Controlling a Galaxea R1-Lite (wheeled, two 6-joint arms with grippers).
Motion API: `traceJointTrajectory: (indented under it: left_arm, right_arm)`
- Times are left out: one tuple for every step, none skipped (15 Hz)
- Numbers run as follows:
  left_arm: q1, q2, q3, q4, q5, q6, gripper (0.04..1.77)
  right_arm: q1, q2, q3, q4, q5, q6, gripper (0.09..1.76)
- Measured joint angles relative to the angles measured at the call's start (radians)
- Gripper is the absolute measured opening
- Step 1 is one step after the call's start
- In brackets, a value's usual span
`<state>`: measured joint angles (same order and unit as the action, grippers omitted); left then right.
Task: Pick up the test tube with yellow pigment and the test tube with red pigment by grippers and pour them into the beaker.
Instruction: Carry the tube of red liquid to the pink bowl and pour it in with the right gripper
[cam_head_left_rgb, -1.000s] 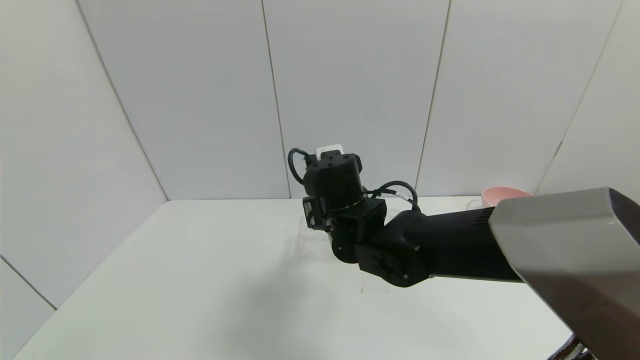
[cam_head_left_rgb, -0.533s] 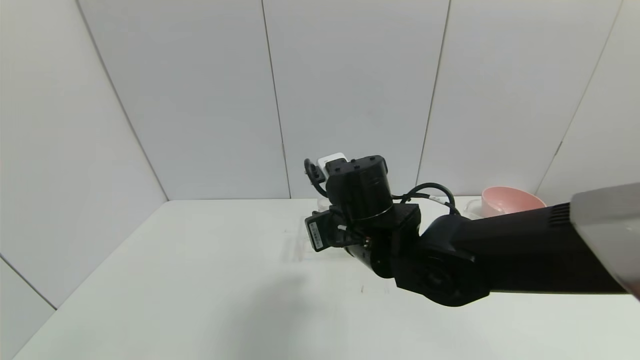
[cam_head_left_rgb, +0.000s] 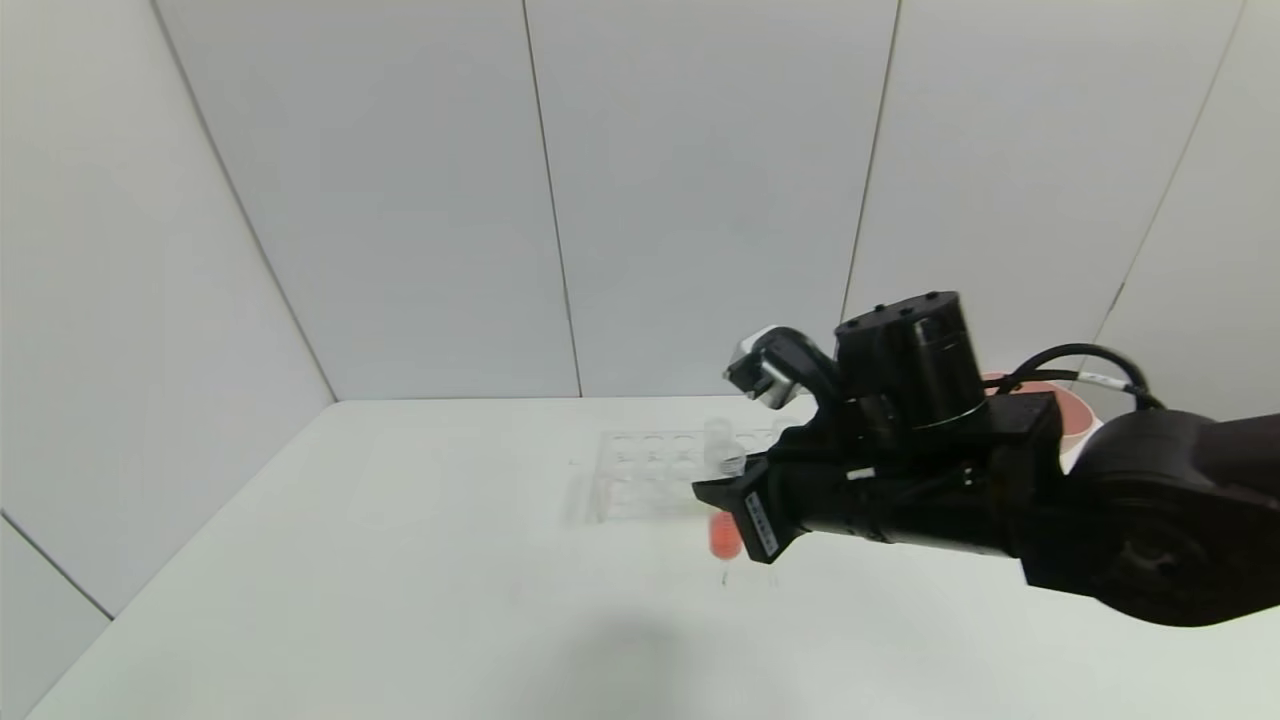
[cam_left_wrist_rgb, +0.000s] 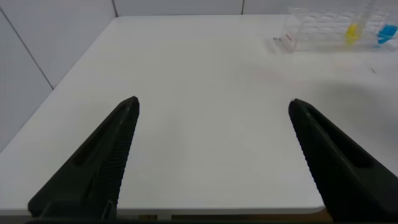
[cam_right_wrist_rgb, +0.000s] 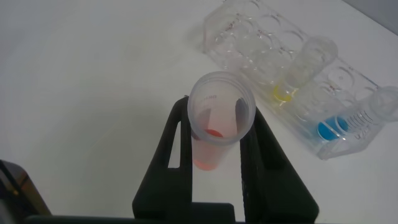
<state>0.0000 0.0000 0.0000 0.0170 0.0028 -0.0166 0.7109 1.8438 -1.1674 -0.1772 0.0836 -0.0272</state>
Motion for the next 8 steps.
traceJointTrajectory:
  left_arm:
    - [0.0, 0.0, 0.0, 0.0, 0.0, 0.0, 1.72]
    - [0.0, 0.0, 0.0, 0.0, 0.0, 0.0, 1.72]
    - [0.0, 0.0, 0.0, 0.0, 0.0, 0.0, 1.72]
    - [0.0, 0.0, 0.0, 0.0, 0.0, 0.0, 1.72]
    - [0.0, 0.0, 0.0, 0.0, 0.0, 0.0, 1.72]
    - [0.0, 0.0, 0.0, 0.0, 0.0, 0.0, 1.72]
    - [0.0, 0.0, 0.0, 0.0, 0.0, 0.0, 1.72]
    - [0.0, 0.0, 0.0, 0.0, 0.0, 0.0, 1.72]
  right_arm:
    - [-0.041, -0.034, 0.022, 0.021, 0.063, -0.018, 0.5]
    - [-0.084, -0.063, 0.041, 0.04, 0.128, -0.042, 0.5]
    - [-0.137, -0.094, 0.059, 0.06, 0.204, -0.071, 0.5]
    - [-0.188, -0.12, 0.075, 0.084, 0.272, -0.1, 0.5]
    - [-0.24, -0.143, 0.087, 0.105, 0.337, -0.134, 0.5]
    - [-0.3, -0.165, 0.097, 0.13, 0.404, -0.175, 0.5]
    - [-0.359, -0.182, 0.103, 0.15, 0.464, -0.218, 0.5]
    - [-0.42, -0.195, 0.108, 0.166, 0.529, -0.264, 0.5]
